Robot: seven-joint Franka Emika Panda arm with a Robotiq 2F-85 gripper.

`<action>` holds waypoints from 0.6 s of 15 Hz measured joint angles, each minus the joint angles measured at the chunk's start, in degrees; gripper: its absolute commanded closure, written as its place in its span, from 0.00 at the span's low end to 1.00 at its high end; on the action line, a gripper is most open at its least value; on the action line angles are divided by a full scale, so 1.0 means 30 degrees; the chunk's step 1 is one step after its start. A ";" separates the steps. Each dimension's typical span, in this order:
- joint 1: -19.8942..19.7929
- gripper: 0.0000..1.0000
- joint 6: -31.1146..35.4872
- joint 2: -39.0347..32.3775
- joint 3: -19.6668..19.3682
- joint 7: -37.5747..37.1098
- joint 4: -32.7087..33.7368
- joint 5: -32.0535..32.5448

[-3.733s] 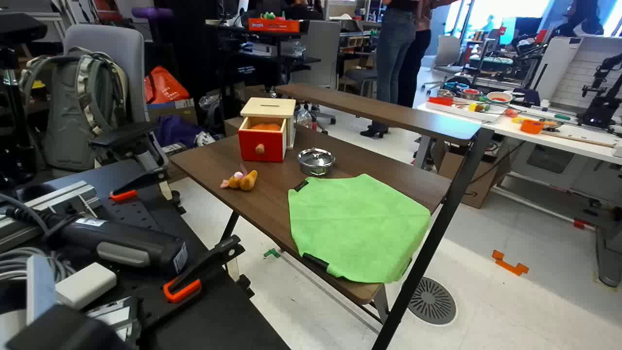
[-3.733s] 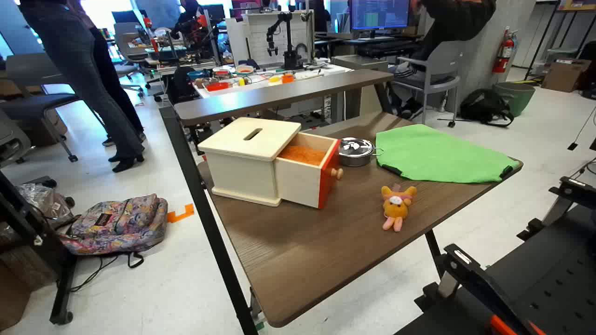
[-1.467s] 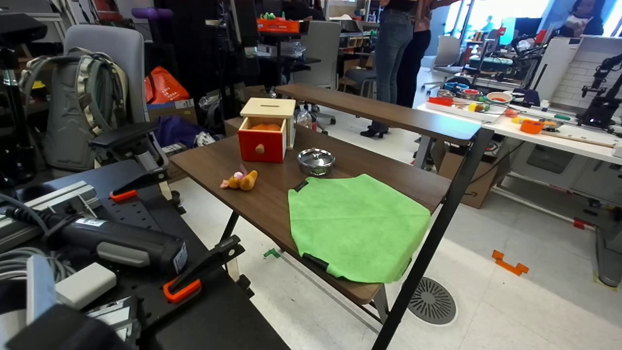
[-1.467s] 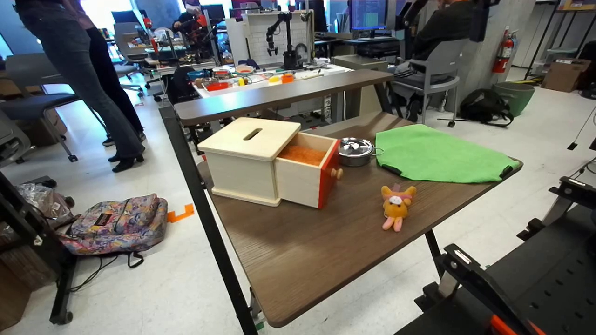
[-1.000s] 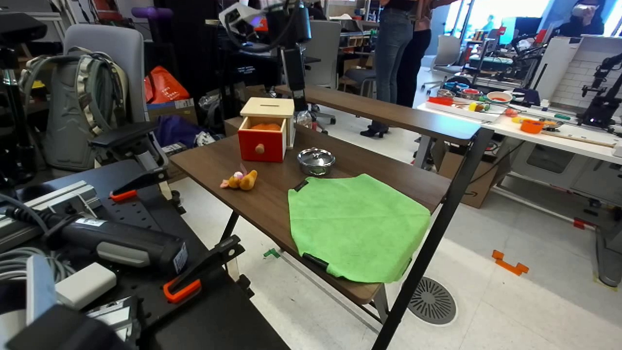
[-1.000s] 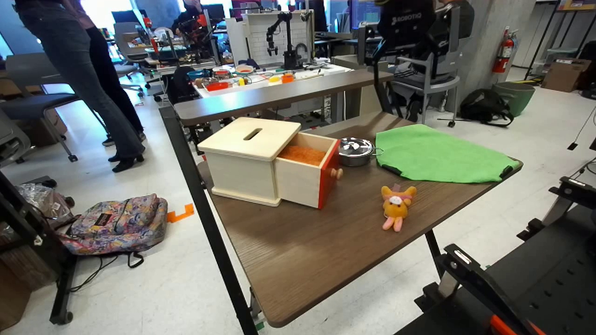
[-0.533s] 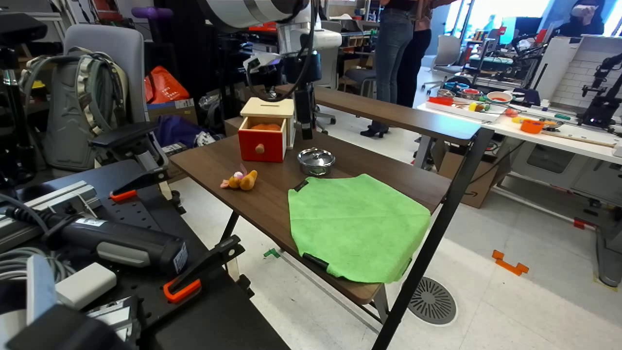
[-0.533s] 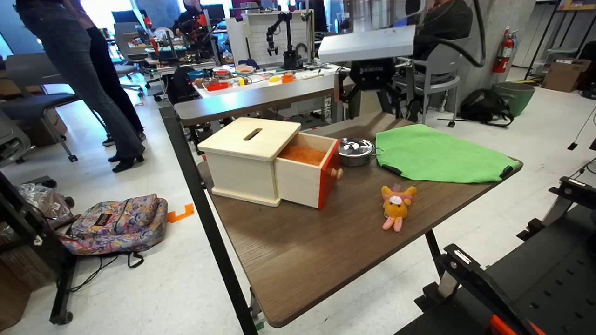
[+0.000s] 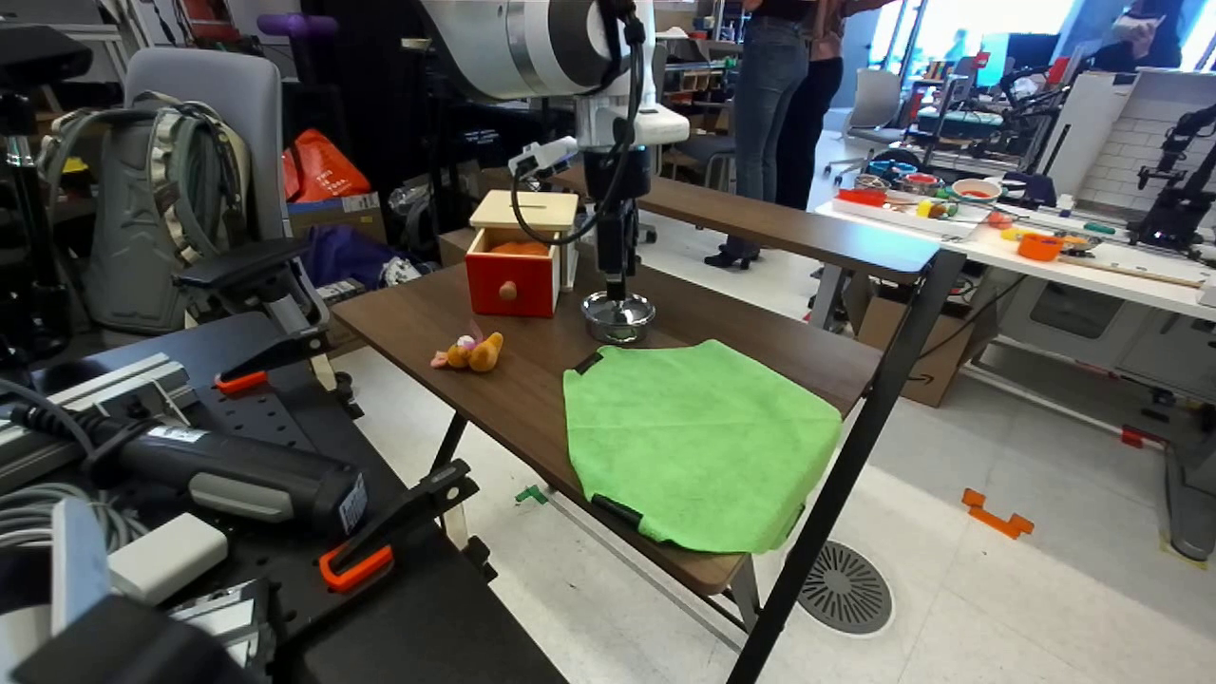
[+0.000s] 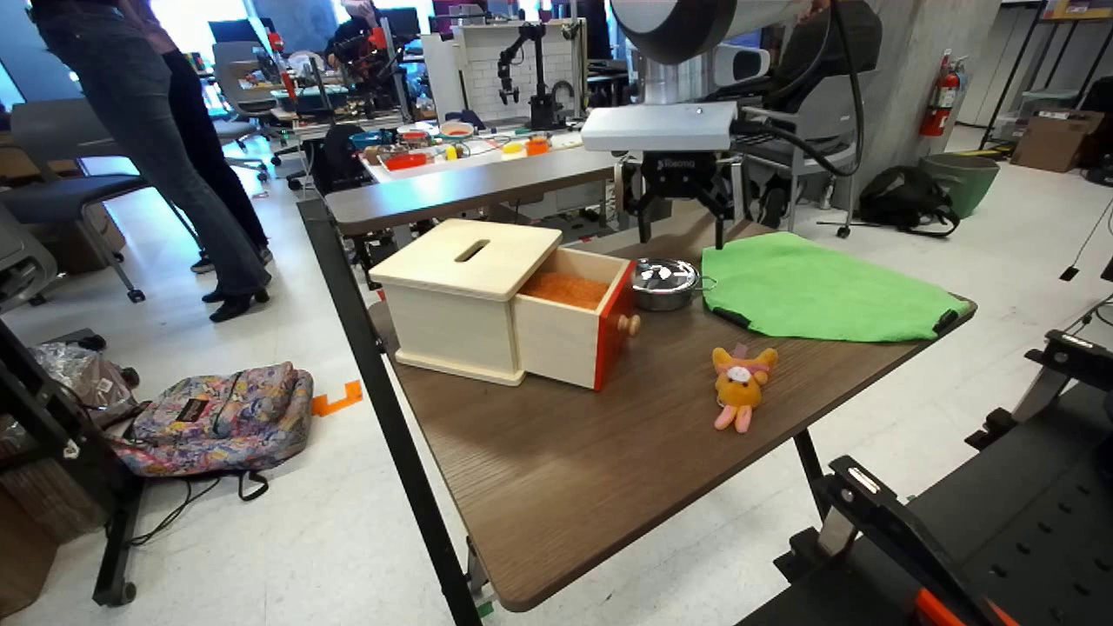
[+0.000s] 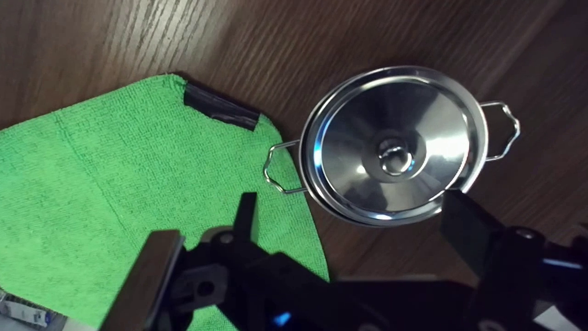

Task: Pick up the lid from the pot and put it on the table

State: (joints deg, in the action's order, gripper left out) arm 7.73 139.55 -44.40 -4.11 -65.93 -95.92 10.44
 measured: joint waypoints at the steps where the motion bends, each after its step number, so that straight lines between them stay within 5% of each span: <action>1: -0.0002 0.18 0.0000 -0.0239 -0.0083 0.0004 0.0261 -0.0157; 9: 0.0032 0.82 0.0000 -0.1542 -0.0216 0.0143 0.1613 -0.0531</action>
State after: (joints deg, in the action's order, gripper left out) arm 7.82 139.55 -49.02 -4.76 -65.50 -91.08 8.85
